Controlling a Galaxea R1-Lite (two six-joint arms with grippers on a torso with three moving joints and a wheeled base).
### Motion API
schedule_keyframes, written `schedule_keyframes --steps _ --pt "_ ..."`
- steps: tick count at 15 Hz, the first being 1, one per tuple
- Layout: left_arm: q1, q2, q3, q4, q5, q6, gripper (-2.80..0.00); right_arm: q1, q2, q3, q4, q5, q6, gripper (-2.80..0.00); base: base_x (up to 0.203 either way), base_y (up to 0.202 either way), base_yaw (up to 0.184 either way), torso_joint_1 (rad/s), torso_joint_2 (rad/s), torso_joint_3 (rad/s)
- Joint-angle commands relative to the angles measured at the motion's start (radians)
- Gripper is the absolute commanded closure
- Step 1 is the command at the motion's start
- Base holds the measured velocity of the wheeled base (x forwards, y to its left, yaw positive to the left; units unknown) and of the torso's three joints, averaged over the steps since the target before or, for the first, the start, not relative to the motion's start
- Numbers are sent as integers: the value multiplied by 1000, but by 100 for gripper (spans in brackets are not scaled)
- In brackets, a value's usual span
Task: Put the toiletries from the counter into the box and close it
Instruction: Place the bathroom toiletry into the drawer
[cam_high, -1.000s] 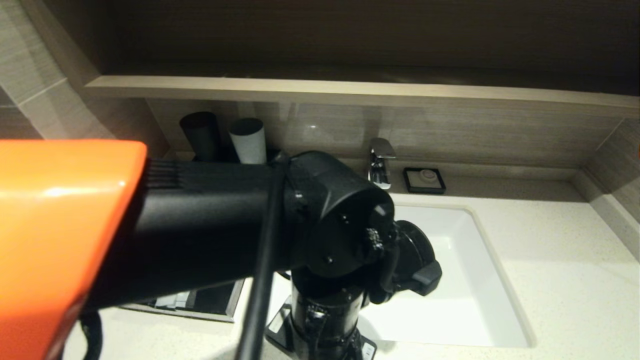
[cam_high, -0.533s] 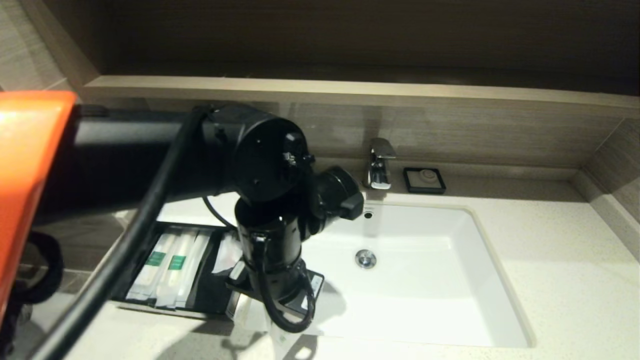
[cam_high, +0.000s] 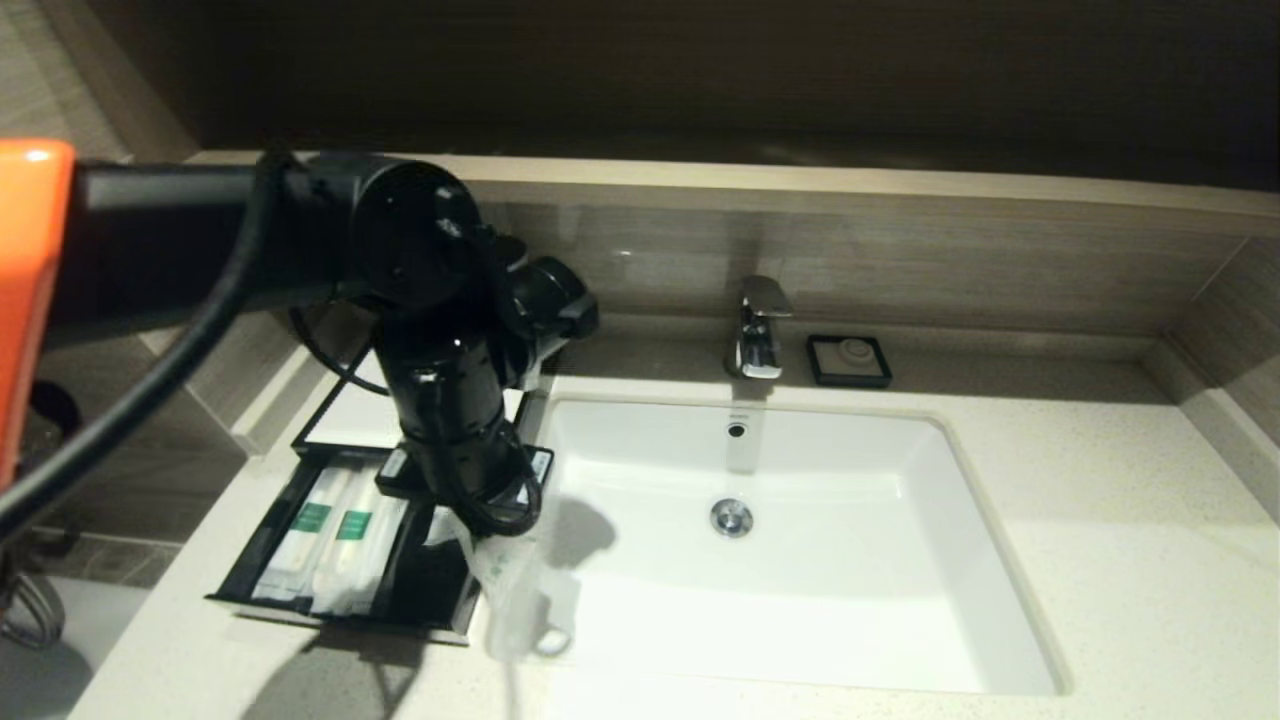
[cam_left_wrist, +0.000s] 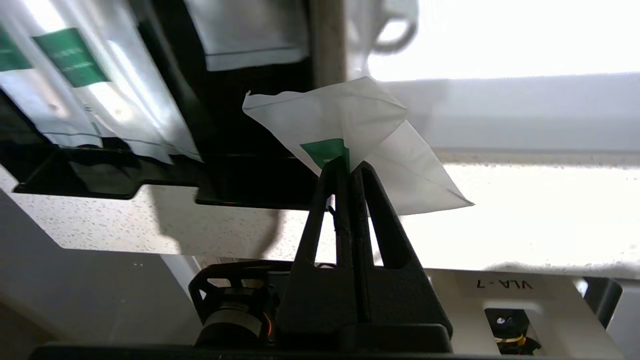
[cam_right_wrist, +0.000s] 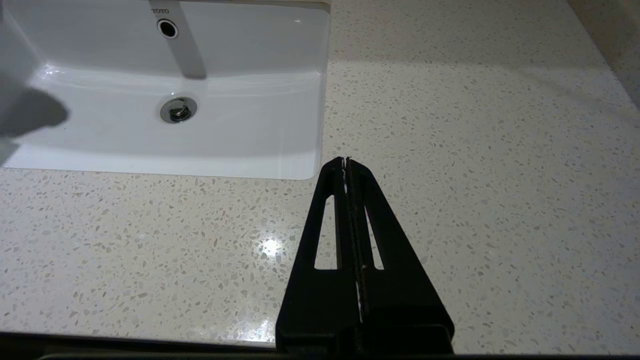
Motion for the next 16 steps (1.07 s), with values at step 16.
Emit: schedule_keyframes --steps 16 --pt "211 -3 25 10 -15 -5 0 0 -1 0 0 0 1 0 0 0 0 0 0 0"
